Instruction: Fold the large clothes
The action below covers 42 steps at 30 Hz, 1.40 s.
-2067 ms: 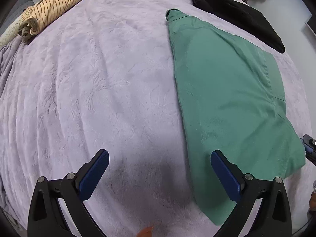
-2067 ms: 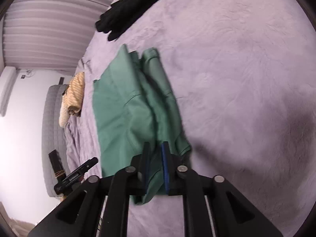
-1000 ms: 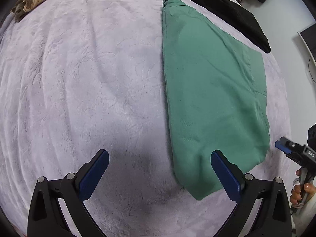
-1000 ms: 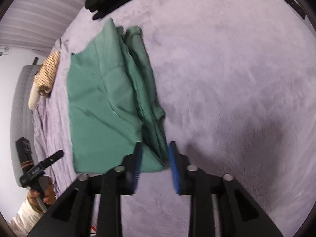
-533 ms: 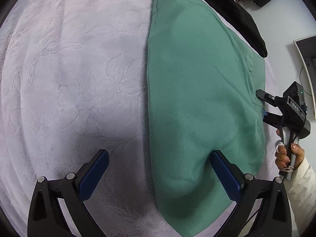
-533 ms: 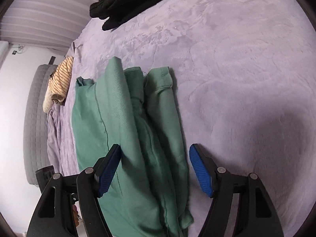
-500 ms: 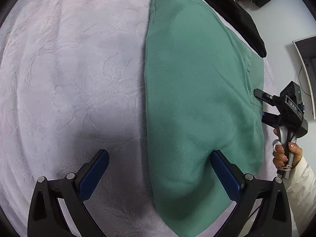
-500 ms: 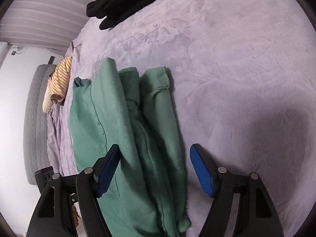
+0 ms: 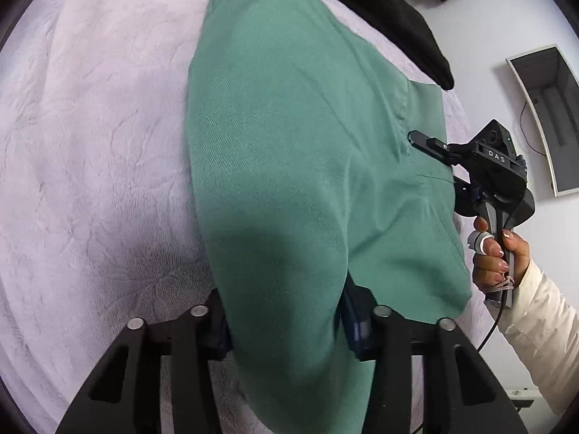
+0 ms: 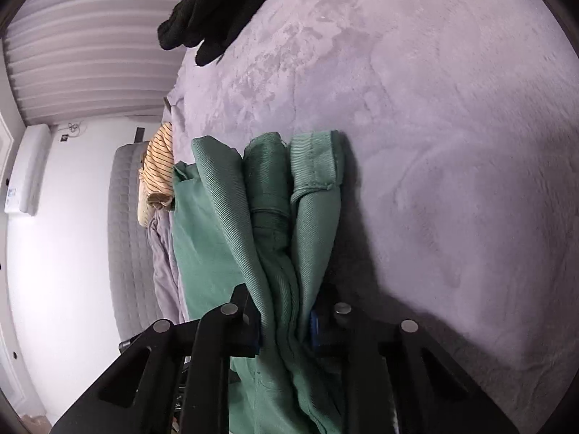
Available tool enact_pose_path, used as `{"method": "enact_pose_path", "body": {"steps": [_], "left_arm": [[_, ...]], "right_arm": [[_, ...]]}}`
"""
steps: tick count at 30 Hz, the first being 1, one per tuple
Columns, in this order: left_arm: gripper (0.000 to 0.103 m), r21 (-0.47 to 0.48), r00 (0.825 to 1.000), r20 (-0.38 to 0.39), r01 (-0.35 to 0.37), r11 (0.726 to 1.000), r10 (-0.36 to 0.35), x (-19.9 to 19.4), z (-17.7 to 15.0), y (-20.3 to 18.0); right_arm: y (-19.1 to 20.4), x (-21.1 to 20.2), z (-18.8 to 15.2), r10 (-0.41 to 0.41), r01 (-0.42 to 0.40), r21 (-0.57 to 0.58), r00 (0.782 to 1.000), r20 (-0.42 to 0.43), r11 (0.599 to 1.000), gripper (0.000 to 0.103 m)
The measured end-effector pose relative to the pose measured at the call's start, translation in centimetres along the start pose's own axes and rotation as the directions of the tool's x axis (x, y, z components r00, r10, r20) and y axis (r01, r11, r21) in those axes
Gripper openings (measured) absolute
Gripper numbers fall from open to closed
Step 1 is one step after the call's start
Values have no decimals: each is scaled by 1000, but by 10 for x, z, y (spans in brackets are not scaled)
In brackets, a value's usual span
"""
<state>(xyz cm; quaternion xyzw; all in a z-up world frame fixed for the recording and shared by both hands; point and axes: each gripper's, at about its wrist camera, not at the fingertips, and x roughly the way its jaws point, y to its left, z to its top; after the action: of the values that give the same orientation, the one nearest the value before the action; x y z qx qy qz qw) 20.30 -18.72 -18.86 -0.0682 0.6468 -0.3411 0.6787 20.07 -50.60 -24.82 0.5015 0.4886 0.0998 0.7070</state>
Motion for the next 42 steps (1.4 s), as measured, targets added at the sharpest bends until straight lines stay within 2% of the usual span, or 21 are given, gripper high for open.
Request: {"method": "enact_pose_path", "body": {"steps": [5,10,16,21,23,24,26,27,29,30,31,32,33,34,36,38,39,40,41,42], "left_arm": [[39,8,995,63,72,997,-73,-37,-5,-13],[39,32,991,92,93,995,-96,-80,-32,-10],[39,78,995,81,42,996,-49,-134,-94,14],[40,28,999,33,-9,1000,8,-161,-160,62],[43,2,998,-4,-70,998,70,-155,-185,84],[47,-12,994,-24,-109,994,109,-148,-197,95],[49,-17,978,-83,-194,981,192,-134,-216,116],[50,-17,979,-94,-184,983,182,-133,-221,122],[50,-8,983,-81,-163,987,162,-145,-219,121],[50,17,983,-65,-171,985,172,-153,-217,119],[52,41,981,-39,-186,982,188,-162,-213,117],[65,50,981,-12,-195,980,196,-170,-208,117],[79,46,978,25,-207,977,206,-179,-202,117],[80,35,974,70,-216,976,213,-187,-195,119],[80,15,969,100,-229,973,227,-189,-175,126],[80,-9,961,110,-252,968,252,-191,-171,149],[80,-19,957,111,-268,963,268,-186,-165,151],[80,-24,952,105,-286,958,287,-180,-159,151],[80,-24,949,100,-298,954,299,-180,-152,156],[80,-14,947,104,-306,952,305,-180,-149,152]], "right_arm": [[21,-16,-13,114,-115,30,993,30,993,16],[63,-29,-42,160,-159,-11,987,32,987,16],[97,-21,-109,186,-186,-19,982,11,982,16],[99,18,-183,195,-195,24,980,-24,981,16],[92,43,-213,166,-164,38,985,-52,986,16],[85,58,-225,127,-123,49,989,-71,991,16],[70,81,-241,16,-8,81,995,-98,997,20],[63,83,-247,-48,56,104,995,-83,993,23],[63,76,-253,-63,70,145,997,-52,987,29],[69,68,-256,-94,97,129,995,-34,987,41],[80,56,-259,-174,175,75,985,-10,982,48],[92,47,-262,-245,245,22,969,19,969,53],[105,36,-266,-309,312,-37,949,66,950,53],[116,28,-268,-329,338,-76,938,107,938,53],[131,20,-267,-312,330,-118,938,149,937,53],[135,31,-259,-313,329,-133,941,128,935,52],[135,40,-254,-323,336,-135,940,110,932,46],[134,53,-248,-324,334,-138,942,85,933,36],[130,61,-247,-334,339,-135,941,56,931,7],[134,67,-245,-336,341,-142,940,55,929,7]]}}
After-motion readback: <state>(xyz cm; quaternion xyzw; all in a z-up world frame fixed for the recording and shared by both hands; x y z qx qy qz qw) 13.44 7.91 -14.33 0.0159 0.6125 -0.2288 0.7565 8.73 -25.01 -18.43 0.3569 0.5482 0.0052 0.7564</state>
